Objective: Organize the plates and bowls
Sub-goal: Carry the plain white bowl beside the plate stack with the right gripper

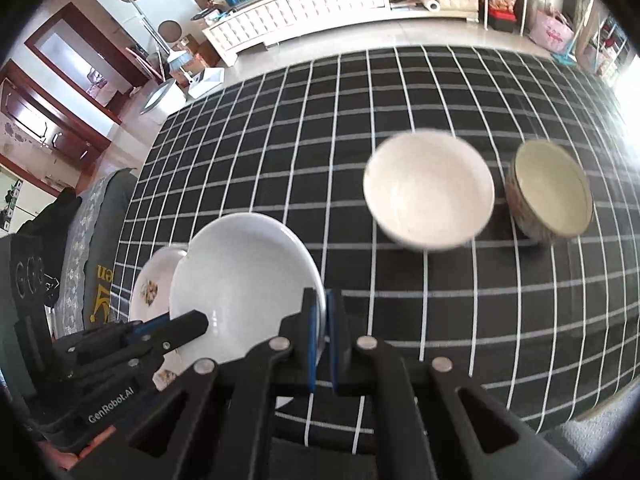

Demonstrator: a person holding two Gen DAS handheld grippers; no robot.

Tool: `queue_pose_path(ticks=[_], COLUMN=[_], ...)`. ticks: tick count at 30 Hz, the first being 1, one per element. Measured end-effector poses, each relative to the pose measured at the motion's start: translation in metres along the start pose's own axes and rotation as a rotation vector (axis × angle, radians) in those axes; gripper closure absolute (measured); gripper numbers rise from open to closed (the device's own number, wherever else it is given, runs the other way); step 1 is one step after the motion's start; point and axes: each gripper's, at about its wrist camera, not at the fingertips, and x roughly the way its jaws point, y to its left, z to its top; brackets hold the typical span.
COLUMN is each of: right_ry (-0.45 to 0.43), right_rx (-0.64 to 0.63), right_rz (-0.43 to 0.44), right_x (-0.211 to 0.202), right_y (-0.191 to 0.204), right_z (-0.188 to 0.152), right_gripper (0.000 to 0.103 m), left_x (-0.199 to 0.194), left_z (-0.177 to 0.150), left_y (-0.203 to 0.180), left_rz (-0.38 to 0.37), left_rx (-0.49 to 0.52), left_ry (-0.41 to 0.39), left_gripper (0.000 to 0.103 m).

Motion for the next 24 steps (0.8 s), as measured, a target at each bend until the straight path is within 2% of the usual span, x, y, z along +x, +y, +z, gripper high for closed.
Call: queue_pose_path(ticks=[9,18,24], right_ry=[0.056,0.106,0.114], right_rx=[0.048,0.091,0.095], right_rz=[-0.003,0.001,-0.01], right_x=[0.019,0.042,0.05], right_y=[-0.016,-0.032,-0.037], right_z=[-0.029,-0.043,-0.045], right_gripper=[0.095,0.095,0.095], left_x=[0.025,0.052,0.06], left_z=[-0.033,-0.037,-0.043], left_y=[0.0,-0.004,-0.007], left_rz=[0.005,0.014,0.02], left_rx=[-0.009,-0.013,0.0], left_ry=[0.057,0.105,0.105], left_gripper=[0.095,0.095,0.095])
